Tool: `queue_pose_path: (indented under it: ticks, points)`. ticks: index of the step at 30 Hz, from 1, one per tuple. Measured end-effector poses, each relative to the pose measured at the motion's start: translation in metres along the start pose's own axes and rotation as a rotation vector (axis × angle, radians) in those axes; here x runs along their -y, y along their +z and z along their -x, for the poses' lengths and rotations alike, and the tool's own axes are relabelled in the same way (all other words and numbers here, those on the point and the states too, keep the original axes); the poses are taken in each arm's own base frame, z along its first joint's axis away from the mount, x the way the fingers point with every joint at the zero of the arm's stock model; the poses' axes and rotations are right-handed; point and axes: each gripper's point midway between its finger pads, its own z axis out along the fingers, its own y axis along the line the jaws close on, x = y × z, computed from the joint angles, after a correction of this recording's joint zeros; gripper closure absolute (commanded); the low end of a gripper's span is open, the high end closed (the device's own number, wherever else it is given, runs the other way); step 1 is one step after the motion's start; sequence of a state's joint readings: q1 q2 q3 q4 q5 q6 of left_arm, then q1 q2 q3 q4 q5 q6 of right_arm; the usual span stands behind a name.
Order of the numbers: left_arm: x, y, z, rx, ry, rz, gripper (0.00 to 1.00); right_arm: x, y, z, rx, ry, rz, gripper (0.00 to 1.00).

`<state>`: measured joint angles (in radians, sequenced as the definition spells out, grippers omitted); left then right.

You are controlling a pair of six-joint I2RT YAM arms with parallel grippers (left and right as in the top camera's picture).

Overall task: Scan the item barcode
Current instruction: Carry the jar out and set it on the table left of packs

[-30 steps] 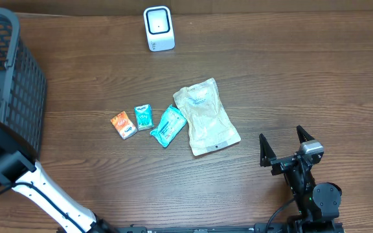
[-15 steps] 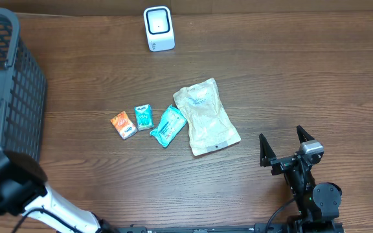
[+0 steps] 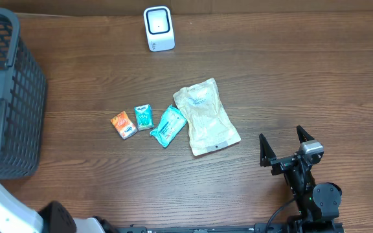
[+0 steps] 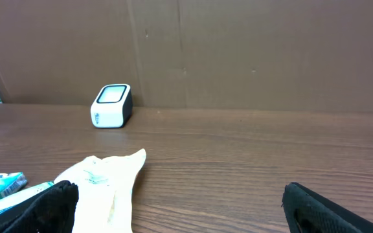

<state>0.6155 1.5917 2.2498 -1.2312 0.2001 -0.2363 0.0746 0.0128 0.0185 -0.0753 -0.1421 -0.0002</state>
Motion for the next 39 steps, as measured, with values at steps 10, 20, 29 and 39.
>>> queue_pose_path:
  ticks: [10,20,29,39]
  points:
    - [0.061,-0.010,-0.040,-0.121,0.082,-0.154,0.38,0.000,0.000,0.000,0.000,0.000,0.000,0.00]
    - [0.081,-0.012,-0.057,-0.175,0.114,-0.199,0.36,0.000,0.000,0.000,0.000,0.000,0.000,0.00]
    - [0.109,-0.018,-0.080,-0.238,0.197,-0.265,0.32,0.000,0.000,0.000,0.000,0.000,0.000,0.00]
    - [0.140,-0.024,-0.150,-0.455,0.363,-0.265,0.32,0.000,0.000,0.000,0.000,0.000,0.000,0.00]
